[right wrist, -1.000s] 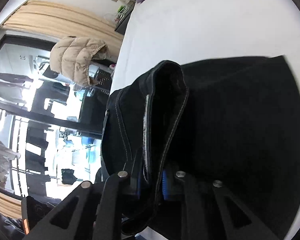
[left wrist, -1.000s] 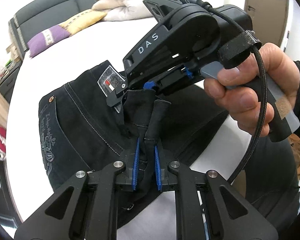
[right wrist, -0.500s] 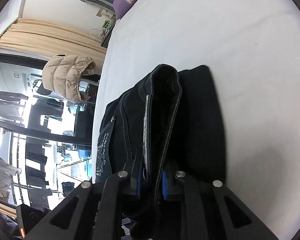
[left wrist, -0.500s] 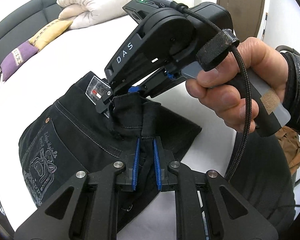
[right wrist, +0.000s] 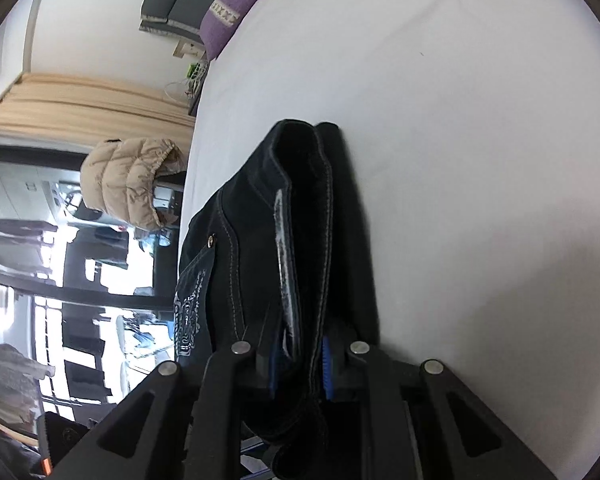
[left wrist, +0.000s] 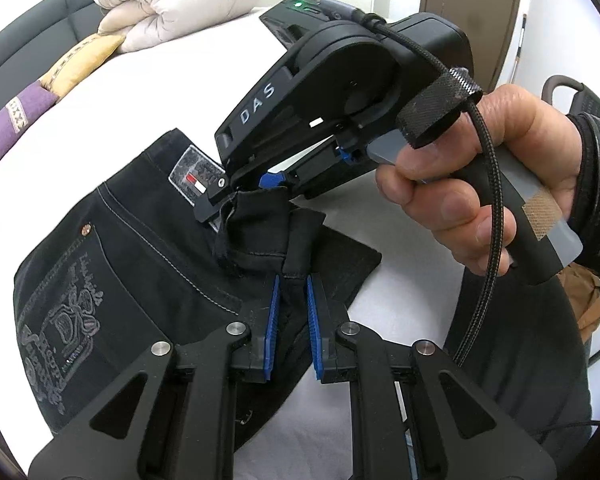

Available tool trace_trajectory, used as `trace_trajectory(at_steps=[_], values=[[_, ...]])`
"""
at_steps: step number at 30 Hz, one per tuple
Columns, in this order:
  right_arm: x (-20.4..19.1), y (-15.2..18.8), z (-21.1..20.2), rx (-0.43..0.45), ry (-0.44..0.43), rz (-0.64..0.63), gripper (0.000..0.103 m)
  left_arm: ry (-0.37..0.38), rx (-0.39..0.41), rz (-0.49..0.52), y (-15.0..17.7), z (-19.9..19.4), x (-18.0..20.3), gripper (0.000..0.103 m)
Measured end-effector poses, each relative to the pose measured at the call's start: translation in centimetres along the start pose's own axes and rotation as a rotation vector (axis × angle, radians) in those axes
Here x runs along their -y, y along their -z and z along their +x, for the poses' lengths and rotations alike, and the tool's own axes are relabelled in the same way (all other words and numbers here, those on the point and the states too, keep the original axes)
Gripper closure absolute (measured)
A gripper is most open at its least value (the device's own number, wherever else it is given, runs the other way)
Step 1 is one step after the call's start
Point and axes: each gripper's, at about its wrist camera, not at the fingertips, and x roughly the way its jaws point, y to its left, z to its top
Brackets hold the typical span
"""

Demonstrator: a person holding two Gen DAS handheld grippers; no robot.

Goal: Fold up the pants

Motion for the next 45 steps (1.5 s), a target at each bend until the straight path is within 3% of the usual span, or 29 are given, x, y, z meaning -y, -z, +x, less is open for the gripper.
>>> trace_trajectory(at_steps=[2, 4, 6, 9, 12, 15, 18, 20, 21, 24, 27, 31, 36, 45], values=[[0.0, 0.2, -0.2, 0.006, -0.020, 0.024, 0.077, 0.015, 0.008, -0.016, 0.3, -0.6, -0.5, 0.090], [-0.3, 0.2, -0.9, 0.025, -0.015, 0.030, 0.061, 0.050, 0.014, -0.045, 0.6, -1.6, -1.1, 0.090], [-0.9, 0.4, -2.5, 0.078, 0.025, 0.028, 0.057, 0.124, 0.025, -0.078, 1.2, -3.3, -2.2, 0.089], [-2.1, 0.9, -4.9, 0.136, 0.066, 0.011, 0.055, 0.165, 0.068, -0.105, 2.4, -6.2, -3.7, 0.089], [-5.0, 1.9, -5.6, 0.140, 0.007, -0.062, 0.072, 0.201, 0.113, -0.185, 4.1, -8.7, -6.7, 0.089], [-7.4, 2.7, -3.5, 0.072, -0.029, -0.130, 0.078, 0.196, 0.135, -0.303, 5.7, -10.0, -10.1, 0.089], [-6.8, 3.2, -0.6, 0.003, 0.010, -0.109, 0.081, 0.214, 0.130, -0.441, 7.0, -9.7, -15.2, 0.089], [-4.7, 3.8, 0.6, -0.029, 0.058, -0.053, 0.100, 0.245, 0.147, -0.525, 7.6, -9.8, -18.3, 0.089], [-3.7, 4.2, 0.9, -0.035, 0.079, -0.031, 0.103, 0.259, 0.153, -0.567, 7.8, -9.5, -20.2, 0.089], [-0.9, 4.8, 0.6, -0.015, -0.021, 0.046, 0.103, 0.346, 0.179, -0.704, 8.8, -8.2, -25.6, 0.089], [0.0, 4.9, 0.7, -0.004, -0.064, 0.068, 0.103, 0.460, 0.177, -0.825, 8.3, -6.1, -30.1, 0.089], [0.5, 5.2, 0.7, 0.006, -0.084, 0.067, 0.103, 0.496, 0.174, -0.890, 7.6, -4.2, -33.9, 0.089], [0.4, 5.5, 0.7, 0.013, -0.074, 0.058, 0.103, 0.562, 0.198, -0.927, 9.6, -3.8, -35.5, 0.090], [0.0, 5.2, 0.7, 0.031, -0.051, 0.048, 0.103, 0.682, 0.244, -0.901, 14.9, -6.2, -31.6, 0.090]])
